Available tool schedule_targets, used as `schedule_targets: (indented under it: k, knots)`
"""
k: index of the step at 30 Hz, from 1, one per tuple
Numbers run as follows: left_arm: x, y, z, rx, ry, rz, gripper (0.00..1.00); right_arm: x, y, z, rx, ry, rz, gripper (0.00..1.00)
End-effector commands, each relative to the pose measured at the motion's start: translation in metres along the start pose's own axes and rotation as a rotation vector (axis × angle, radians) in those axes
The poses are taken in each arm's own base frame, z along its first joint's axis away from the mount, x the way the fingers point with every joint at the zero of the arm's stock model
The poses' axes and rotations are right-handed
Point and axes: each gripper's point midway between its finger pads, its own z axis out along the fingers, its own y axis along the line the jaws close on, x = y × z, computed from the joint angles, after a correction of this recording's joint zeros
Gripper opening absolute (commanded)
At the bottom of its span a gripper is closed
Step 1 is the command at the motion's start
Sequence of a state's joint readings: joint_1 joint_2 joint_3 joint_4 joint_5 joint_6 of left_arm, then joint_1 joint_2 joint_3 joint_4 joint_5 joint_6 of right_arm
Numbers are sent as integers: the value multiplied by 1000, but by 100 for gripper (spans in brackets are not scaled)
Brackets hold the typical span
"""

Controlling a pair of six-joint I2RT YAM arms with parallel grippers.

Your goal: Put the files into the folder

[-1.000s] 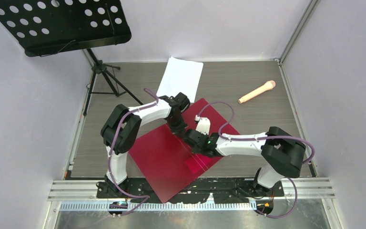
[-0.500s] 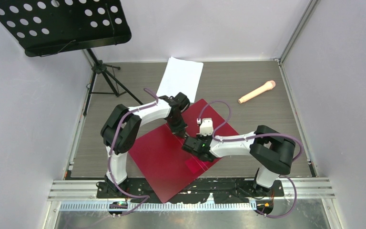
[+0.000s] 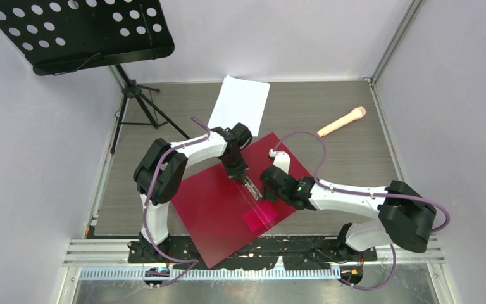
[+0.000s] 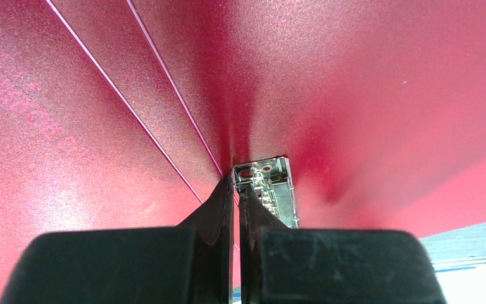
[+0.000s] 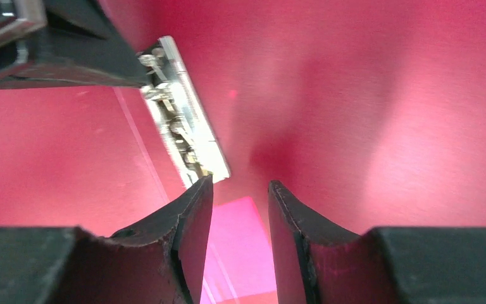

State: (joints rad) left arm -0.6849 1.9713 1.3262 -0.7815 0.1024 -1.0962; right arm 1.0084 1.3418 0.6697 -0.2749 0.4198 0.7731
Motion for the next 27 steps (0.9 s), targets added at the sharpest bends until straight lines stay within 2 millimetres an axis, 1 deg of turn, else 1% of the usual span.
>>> schedule_targets:
  k: [1,3,6,9,13,16,25,27]
  knots:
    - [15,100,38,-384,32,40,0,1,50,0,-233,53,30,43]
    - [15,100,38,-383,32,42,0,7,57,5,-253,81,38,42]
    - [15,99,37,-379,32,44,0,15,57,12,-245,109,43,40]
    - [15,99,37,-378,33,43,0,21,50,16,-210,125,33,39]
    - [16,99,38,-380,36,42,0,26,37,21,-147,129,36,34]
    - [15,99,38,-377,34,41,0,26,30,22,-121,114,51,31]
    - [15,99,39,-381,37,45,0,16,34,22,-135,79,89,30]
    - [16,100,39,-382,38,45,0,13,33,21,-145,72,110,29]
